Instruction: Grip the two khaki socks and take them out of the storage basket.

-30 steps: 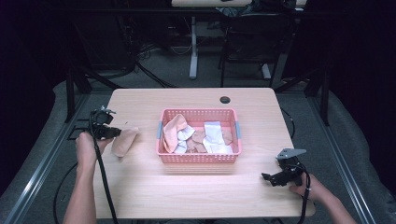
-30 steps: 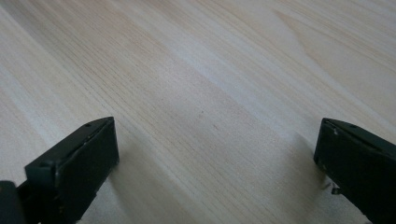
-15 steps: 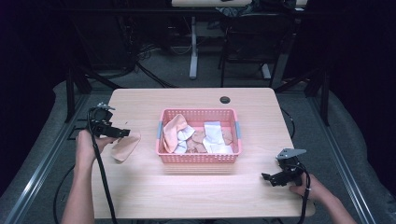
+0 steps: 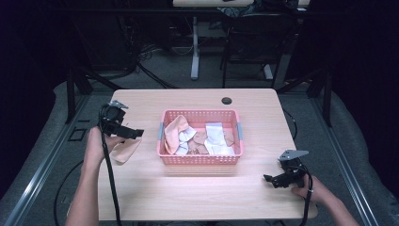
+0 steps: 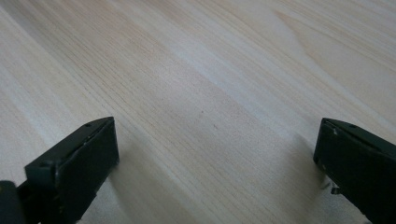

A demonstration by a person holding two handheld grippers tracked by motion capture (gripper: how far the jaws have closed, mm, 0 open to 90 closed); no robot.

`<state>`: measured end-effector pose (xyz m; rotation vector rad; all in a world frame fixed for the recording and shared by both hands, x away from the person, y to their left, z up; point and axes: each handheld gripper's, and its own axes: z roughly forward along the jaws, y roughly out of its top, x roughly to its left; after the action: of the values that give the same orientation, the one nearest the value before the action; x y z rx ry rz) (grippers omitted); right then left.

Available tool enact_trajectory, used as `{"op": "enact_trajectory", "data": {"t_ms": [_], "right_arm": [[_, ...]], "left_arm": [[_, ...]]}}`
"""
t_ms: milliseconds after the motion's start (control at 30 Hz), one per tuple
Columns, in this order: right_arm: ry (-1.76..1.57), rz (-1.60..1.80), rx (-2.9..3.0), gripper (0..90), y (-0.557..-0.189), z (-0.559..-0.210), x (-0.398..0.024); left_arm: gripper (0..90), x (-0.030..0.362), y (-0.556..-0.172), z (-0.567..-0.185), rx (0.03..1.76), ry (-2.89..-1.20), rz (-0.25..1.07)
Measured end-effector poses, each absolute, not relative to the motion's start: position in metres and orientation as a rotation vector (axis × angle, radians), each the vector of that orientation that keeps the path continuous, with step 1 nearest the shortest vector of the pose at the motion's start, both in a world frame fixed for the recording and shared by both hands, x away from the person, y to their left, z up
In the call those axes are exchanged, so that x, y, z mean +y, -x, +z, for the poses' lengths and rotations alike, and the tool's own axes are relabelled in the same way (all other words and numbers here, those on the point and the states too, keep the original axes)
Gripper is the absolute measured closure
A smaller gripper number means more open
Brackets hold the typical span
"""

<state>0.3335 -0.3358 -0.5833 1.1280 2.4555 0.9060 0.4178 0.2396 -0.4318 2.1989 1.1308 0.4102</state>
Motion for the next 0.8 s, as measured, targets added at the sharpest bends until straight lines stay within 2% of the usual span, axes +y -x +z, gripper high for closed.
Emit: {"op": "enact_trajectory", "data": {"t_ms": [200,800], "right_arm": [[-1.127,0.906,2.456,0.0,-0.334,-0.583,-0.336],[-1.127,0.906,2.456,0.0,-0.334,-0.583,-0.336]], "left_arm": [[0.0,0.218,-0.418,-0.42,1.053,-2.193,0.401],[2.0,0.16,-0.453,-0.428,0.934,-2.277,0.333]]}}
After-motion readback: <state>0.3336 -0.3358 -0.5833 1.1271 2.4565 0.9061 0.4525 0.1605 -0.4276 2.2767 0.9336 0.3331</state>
